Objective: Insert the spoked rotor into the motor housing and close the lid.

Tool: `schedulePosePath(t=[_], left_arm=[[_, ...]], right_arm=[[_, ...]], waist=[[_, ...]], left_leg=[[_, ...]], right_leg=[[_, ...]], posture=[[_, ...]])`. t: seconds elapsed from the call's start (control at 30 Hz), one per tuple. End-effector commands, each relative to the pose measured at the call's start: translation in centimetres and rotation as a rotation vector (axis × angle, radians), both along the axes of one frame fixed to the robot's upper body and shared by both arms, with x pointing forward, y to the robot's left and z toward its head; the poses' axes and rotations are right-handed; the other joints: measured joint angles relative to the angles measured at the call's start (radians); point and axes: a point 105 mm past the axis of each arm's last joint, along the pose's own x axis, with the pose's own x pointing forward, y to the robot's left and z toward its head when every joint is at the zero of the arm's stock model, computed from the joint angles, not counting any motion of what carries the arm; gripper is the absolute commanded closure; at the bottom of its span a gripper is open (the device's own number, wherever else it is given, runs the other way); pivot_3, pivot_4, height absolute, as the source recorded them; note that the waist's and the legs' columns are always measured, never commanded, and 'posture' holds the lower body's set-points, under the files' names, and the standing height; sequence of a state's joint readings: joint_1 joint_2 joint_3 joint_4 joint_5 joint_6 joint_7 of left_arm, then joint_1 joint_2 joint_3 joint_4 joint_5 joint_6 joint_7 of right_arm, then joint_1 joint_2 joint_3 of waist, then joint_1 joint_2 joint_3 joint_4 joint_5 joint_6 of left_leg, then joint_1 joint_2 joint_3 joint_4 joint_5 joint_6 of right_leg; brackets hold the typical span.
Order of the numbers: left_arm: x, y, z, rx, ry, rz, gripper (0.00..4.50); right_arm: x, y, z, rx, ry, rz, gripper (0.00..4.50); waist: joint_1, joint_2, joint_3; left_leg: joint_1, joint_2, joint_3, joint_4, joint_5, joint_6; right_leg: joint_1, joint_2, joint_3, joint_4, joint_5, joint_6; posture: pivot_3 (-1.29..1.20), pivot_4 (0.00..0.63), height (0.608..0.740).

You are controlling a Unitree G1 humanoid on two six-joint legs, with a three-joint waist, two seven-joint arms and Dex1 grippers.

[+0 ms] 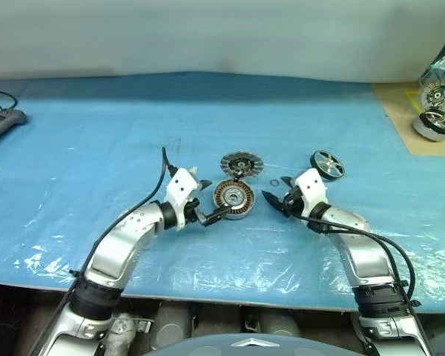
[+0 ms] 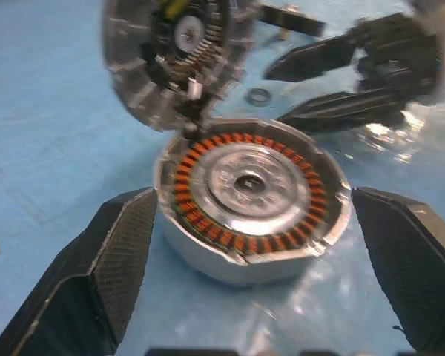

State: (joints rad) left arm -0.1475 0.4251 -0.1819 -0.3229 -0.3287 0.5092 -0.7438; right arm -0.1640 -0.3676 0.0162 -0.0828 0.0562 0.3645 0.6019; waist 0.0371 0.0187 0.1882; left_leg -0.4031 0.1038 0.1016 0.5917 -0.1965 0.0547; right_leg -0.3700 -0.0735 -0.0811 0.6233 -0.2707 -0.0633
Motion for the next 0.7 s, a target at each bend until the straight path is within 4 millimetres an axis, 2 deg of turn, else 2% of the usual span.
schedulePosePath(t=[0.03, 0.1, 0.17, 0.27, 0.43, 0.57, 0.7], left_arm=[[-1.2, 1.2, 0.1, -0.005, -0.021, -0.037, 0.00], [-1.8, 1.7, -0.8, 0.006, -0.014, -0.036, 0.00], [-2.4, 1.0, -1.5, 0.017, -0.024, -0.048, 0.00], [-1.6, -1.6, -0.1, 0.004, -0.055, -0.067, 0.00], [0.7, -3.3, 1.4, 0.004, -0.070, -0.069, 0.00], [1.5, -3.2, 1.7, -0.004, -0.063, -0.063, 0.00], [0.5, -1.9, 1.6, -0.005, -0.056, -0.065, 0.00]], right_arm=[[0.3, 0.2, 0.5, -0.001, -0.040, 0.004, 0.87], [0.5, 0.1, 0.1, -0.010, -0.038, -0.007, 0.87], [0.7, -0.1, -0.1, -0.011, -0.039, -0.025, 0.87], [0.8, -0.4, -0.6, -0.002, -0.033, -0.049, 0.87], [1.0, -0.9, -0.1, 0.042, -0.036, -0.078, 0.87], [1.4, -0.9, 1.3, 0.135, -0.045, -0.083, 0.87], [1.9, -1.1, 2.0, 0.182, -0.050, -0.108, 0.87]], waist=[[0.002, 0.000, 0.000], [0.002, 0.000, 0.000], [0.005, 0.000, 0.000], [0.010, 0.001, 0.000], [0.004, 0.001, 0.000], [-0.006, 0.001, 0.000], [-0.012, 0.001, 0.000]], left_leg=[[0.000, 0.000, 0.000, 0.000, 0.000, 0.000], [0.001, 0.000, 0.000, 0.000, 0.000, -0.001], [0.002, 0.000, 0.000, 0.000, 0.000, -0.001], [0.003, 0.000, 0.000, 0.000, -0.001, -0.003], [0.006, 0.000, 0.000, 0.000, 0.001, -0.007], [0.008, 0.000, 0.003, -0.005, 0.003, -0.003], [0.006, 0.000, 0.004, -0.010, 0.003, -0.003]], right_leg=[[0.000, 0.000, 0.000, 0.000, 0.000, 0.000], [0.001, 0.000, 0.000, 0.000, 0.000, 0.000], [0.002, 0.000, 0.000, -0.001, 0.000, 0.000], [0.004, 0.000, 0.000, -0.001, 0.000, 0.001], [0.007, 0.000, 0.000, 0.000, 0.002, 0.002], [0.006, 0.000, 0.002, -0.002, 0.002, 0.002], [0.002, 0.000, 0.001, -0.003, 0.002, 0.002]], posture=[[0.00, 0.150, 0.740], [0.00, 0.150, 0.740], [0.00, 0.150, 0.740], [0.00, 0.150, 0.740], [0.00, 0.150, 0.740], [0.00, 0.150, 0.740], [0.00, 0.150, 0.740]])
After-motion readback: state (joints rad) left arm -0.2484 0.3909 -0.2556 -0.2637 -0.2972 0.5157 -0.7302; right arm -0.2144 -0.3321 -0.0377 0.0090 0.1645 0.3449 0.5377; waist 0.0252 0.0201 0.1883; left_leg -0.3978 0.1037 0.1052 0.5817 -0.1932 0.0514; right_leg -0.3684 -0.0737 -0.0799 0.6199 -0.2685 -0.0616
